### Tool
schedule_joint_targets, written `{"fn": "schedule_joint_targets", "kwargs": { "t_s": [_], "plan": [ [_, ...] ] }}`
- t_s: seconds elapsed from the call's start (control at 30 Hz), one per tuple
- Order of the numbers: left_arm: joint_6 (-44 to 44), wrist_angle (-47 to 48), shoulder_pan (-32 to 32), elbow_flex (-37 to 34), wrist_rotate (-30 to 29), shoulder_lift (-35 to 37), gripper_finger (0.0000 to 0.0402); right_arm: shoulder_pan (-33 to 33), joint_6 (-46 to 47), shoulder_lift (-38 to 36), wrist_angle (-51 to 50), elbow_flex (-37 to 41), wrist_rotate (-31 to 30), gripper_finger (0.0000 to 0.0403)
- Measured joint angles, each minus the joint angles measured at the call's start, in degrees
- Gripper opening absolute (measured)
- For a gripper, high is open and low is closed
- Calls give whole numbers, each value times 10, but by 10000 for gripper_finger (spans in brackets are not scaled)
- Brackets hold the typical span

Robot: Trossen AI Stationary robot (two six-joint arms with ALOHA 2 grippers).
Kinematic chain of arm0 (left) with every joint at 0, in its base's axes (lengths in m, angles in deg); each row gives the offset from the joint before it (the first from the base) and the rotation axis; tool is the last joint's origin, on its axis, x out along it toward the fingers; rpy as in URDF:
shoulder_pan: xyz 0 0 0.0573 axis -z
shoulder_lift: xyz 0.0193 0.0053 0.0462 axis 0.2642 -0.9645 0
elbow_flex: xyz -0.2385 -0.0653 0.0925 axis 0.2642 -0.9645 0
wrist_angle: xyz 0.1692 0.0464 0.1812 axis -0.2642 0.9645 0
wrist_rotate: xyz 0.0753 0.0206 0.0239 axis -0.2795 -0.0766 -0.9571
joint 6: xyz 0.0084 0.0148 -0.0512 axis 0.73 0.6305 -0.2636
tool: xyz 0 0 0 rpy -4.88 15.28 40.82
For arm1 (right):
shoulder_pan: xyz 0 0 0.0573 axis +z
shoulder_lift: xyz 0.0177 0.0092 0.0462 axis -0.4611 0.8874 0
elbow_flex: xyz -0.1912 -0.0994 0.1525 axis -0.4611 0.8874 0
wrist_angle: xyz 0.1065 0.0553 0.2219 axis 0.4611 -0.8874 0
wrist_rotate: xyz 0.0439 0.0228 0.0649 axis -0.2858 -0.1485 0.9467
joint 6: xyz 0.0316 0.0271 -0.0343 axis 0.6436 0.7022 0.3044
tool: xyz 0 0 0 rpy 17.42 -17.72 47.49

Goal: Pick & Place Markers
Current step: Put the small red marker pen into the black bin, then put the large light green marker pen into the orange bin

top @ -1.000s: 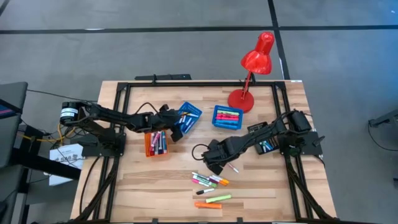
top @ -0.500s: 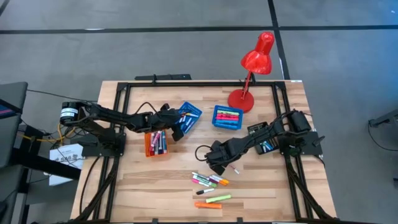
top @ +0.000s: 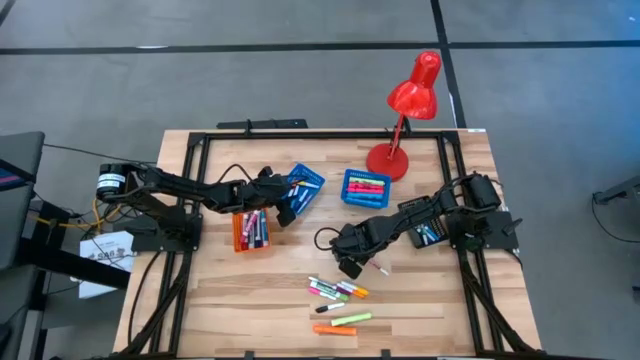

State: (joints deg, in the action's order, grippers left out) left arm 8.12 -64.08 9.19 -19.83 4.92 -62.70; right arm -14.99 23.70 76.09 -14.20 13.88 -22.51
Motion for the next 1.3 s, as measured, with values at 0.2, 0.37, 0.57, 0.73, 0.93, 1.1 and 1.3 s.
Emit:
{"fn": "schedule_joint_targets", "kwargs": {
  "t_s": [0.2,0.37,0.57,0.73,0.93,1.1,1.3],
  "plan": [
    [0,0,1,0,0,0,135,-10,-20,1,-78,-24,-18,17],
    [-19,-3,1,0,0,0,135,-11,-15,-18,-235,-72,-64,45],
    [-28,-4,4,-2,2,0,135,-13,75,-69,-431,-73,-158,33],
    [-37,-5,16,-3,3,0,135,-12,125,-153,-420,-13,-188,21],
    [-58,-6,37,-3,4,0,135,-32,136,-249,-312,113,-222,58],
    [-58,-9,52,-3,4,0,135,-64,141,-293,-249,201,-200,72],
    [-75,-17,73,-4,4,0,135,-105,136,-309,-235,210,-184,75]
  ]
}}
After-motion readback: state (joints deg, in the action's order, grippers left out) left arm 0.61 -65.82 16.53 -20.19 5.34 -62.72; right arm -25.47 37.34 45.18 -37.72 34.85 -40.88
